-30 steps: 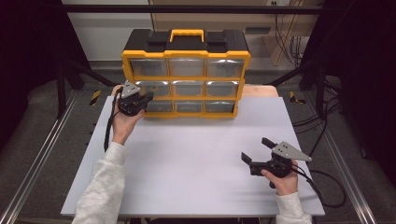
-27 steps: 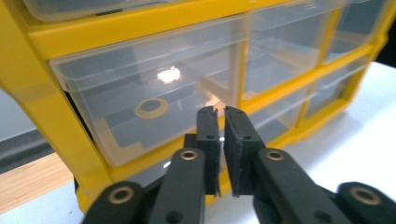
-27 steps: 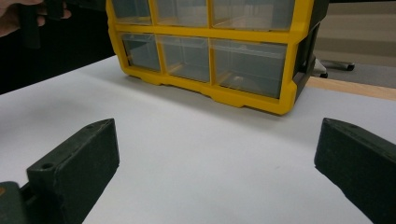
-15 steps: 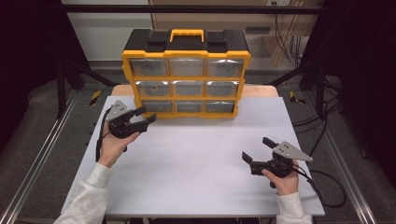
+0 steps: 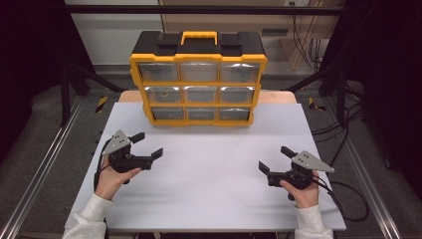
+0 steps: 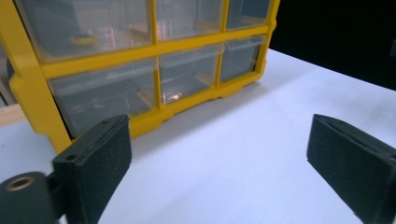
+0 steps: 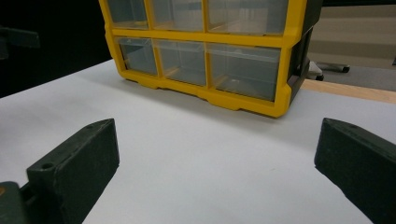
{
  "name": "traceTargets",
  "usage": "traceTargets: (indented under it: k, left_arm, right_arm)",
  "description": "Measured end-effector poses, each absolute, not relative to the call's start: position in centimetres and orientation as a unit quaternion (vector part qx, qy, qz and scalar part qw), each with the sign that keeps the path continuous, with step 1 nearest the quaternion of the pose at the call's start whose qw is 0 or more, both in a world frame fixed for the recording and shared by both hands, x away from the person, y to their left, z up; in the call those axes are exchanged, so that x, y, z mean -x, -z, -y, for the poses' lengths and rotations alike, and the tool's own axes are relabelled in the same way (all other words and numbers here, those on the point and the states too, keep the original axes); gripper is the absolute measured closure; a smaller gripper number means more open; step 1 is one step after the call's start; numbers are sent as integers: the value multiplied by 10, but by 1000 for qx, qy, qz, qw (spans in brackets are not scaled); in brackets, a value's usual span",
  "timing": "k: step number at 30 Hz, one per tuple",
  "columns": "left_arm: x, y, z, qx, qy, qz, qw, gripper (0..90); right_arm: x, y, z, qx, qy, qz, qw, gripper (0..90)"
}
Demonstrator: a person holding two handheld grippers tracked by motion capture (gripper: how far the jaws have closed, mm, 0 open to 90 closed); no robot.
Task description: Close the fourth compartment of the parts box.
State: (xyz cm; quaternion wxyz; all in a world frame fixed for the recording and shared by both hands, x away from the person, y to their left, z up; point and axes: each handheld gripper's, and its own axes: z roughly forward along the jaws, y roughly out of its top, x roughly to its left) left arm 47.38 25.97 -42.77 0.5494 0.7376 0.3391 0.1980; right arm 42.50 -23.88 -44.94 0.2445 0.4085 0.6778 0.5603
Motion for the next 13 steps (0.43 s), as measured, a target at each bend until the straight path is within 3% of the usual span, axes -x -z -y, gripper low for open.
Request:
traceTargets:
  k: [13]
  left_arm:
    - [-453,445,-289,-721,-209,-357,556,18]
  right_arm:
    - [-425,449,239,-410,-560,-677,245,5]
